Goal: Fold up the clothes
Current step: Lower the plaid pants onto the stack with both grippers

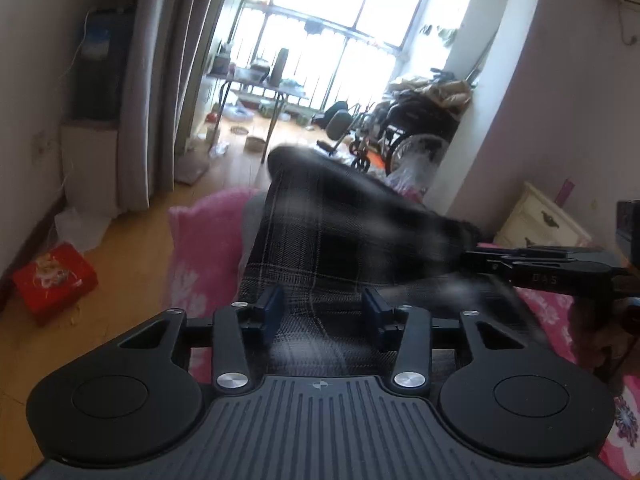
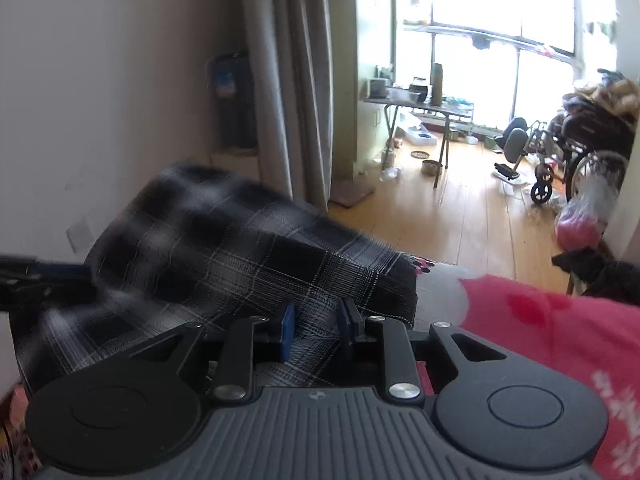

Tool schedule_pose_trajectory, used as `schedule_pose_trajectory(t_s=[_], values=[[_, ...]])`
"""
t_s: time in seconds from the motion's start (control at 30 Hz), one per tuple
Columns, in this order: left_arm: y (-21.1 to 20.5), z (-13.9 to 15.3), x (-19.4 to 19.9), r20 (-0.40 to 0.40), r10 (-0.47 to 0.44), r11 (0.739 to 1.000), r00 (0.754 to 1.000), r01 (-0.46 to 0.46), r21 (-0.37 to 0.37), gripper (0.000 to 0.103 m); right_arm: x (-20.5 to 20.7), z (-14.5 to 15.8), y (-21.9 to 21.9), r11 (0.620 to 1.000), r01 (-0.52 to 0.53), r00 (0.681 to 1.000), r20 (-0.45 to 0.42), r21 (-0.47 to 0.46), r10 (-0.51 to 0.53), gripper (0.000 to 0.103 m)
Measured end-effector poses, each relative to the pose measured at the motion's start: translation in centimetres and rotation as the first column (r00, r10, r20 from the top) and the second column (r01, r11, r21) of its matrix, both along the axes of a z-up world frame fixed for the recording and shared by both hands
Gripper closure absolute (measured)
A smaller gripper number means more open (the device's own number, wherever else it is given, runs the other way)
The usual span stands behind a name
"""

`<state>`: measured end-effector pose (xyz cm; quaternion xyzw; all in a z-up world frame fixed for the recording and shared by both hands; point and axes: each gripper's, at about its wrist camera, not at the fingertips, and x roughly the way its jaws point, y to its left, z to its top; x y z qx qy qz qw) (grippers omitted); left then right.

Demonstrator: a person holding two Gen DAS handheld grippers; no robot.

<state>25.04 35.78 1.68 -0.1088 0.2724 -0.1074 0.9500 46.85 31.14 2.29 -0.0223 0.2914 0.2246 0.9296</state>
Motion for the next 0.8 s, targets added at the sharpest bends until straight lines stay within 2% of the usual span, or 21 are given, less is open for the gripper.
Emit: schedule_pose_trajectory(t_s=[0.1, 0.23, 0.3, 0.37, 0.43, 0.5, 0.57, 0.67, 0.73, 0.8], values=[[-0.2, 3.5, 0.1, 0.08, -0.019, 0.999, 0.997, 0.016, 0.038, 0.052, -0.8, 1.3, -1.7, 0.995, -0.005, 0.999, 0.039, 0.099, 0.001, 0.077], [-1.9, 5.0, 5.0, 0.071, -0.098, 0.993, 0.993, 0.093, 0.076, 0.05, 0.3, 1.3, -2.7, 0.988, 0.018, 0.998, 0.063, 0.153, -0.027, 0.077], [-1.9, 3.0, 8.7, -0.01, -0.099, 0.992, 0.995, 0.099, 0.079, 0.05, 2.4, 0.3, -2.9, 0.977, 0.045, 0.999, 0.009, 0.206, -0.048, 0.077], [-1.2, 0.2, 11.8, -0.107, -0.068, 0.995, 0.992, 0.075, 0.061, 0.058, 4.4, -0.8, -3.3, 0.962, 0.079, 0.996, -0.058, 0.261, -0.066, 0.077], [0.3, -1.1, 12.7, -0.134, -0.047, 0.999, 0.99, 0.044, -0.024, 0.057, 6.1, -1.7, -4.0, 0.94, 0.117, 0.99, -0.117, 0.321, -0.084, 0.077], [1.8, -0.7, 12.1, -0.132, -0.035, 0.992, 0.991, 0.019, -0.123, 0.056, 6.0, -1.3, -5.4, 0.916, 0.142, 0.986, -0.14, 0.375, -0.095, 0.077], [3.0, 0.4, 11.2, -0.119, -0.003, 0.986, 0.993, -0.017, -0.163, 0.05, 5.2, -0.8, -7.0, 0.895, 0.154, 0.984, -0.146, 0.419, -0.1, 0.077], [4.9, 2.8, 8.4, -0.074, 0.03, 0.987, 0.997, -0.042, -0.157, 0.048, 1.9, 1.0, -8.8, 0.904, 0.108, 0.992, -0.111, 0.414, -0.067, 0.077], [5.2, 4.4, 5.1, -0.025, -0.003, 0.988, 1.0, -0.001, -0.153, 0.044, -1.6, 2.3, -9.3, 0.912, 0.027, 0.997, -0.076, 0.41, 0.005, 0.077], [4.5, 4.9, 1.6, 0.011, -0.07, 0.992, 0.997, 0.071, -0.101, 0.044, -5.2, 2.3, -8.8, 0.931, -0.026, 0.996, -0.076, 0.363, 0.057, 0.076]])
